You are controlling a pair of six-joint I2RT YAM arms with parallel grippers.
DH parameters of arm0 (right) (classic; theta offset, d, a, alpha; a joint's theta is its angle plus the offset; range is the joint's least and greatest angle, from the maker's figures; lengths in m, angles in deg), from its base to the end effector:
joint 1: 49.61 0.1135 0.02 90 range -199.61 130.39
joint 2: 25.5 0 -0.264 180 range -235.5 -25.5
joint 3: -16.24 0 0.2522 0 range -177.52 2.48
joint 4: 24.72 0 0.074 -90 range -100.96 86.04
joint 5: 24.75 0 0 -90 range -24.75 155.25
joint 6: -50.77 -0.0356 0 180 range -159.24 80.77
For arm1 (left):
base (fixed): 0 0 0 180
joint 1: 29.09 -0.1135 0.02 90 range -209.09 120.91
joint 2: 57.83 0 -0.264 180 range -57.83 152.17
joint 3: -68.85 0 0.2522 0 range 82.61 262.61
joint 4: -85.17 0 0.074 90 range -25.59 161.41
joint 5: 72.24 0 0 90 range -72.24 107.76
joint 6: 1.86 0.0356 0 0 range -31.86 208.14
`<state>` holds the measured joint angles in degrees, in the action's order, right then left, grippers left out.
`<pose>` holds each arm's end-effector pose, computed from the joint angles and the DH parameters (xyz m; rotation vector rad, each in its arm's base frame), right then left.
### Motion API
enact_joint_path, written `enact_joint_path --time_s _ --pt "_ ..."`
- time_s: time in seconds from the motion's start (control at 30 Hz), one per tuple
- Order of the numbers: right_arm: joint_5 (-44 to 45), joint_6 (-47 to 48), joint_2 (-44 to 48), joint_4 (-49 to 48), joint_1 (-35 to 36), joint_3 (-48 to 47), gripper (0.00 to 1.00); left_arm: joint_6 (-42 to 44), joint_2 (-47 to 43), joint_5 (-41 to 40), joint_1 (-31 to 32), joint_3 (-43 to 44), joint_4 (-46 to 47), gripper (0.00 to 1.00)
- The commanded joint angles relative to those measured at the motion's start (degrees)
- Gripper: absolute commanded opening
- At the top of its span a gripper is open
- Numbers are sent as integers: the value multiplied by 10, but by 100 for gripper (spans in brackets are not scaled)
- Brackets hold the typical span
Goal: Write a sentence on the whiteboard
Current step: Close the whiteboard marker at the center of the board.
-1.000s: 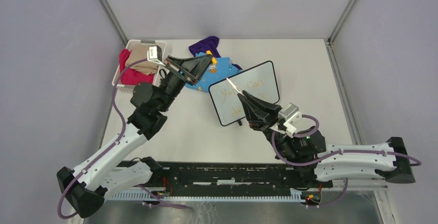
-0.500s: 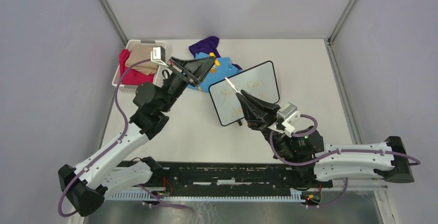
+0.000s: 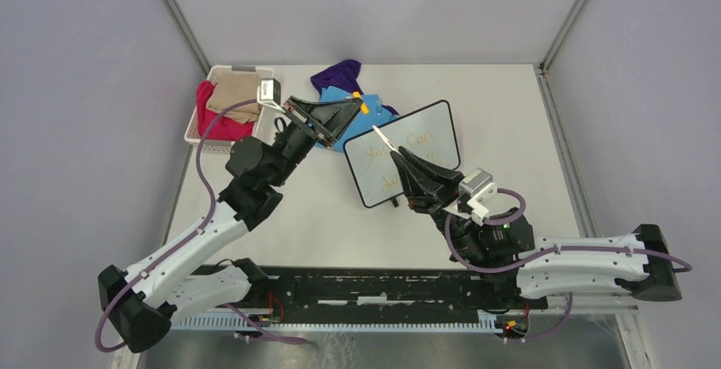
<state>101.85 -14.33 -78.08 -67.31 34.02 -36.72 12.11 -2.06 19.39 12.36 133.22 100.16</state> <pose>0.0418 0.1833 0.3948 -0.2967 0.9687 0.6765 0.1652 -0.1472 0.4133 -0.3781 1.3148 -1.7965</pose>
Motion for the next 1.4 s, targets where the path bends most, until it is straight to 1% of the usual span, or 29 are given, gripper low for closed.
enact_joint_path --time_s 0.0,0.6,1.37 --pt "10 5 3 -25 3 -23 0 -18 -1 -3 8 -1 28 2" --pt "13 8 5 -27 3 -24 0 -12 -3 -7 24 -5 28 2" --pt "18 14 4 -30 3 -23 0 -9 0 -5 29 -9 27 2"
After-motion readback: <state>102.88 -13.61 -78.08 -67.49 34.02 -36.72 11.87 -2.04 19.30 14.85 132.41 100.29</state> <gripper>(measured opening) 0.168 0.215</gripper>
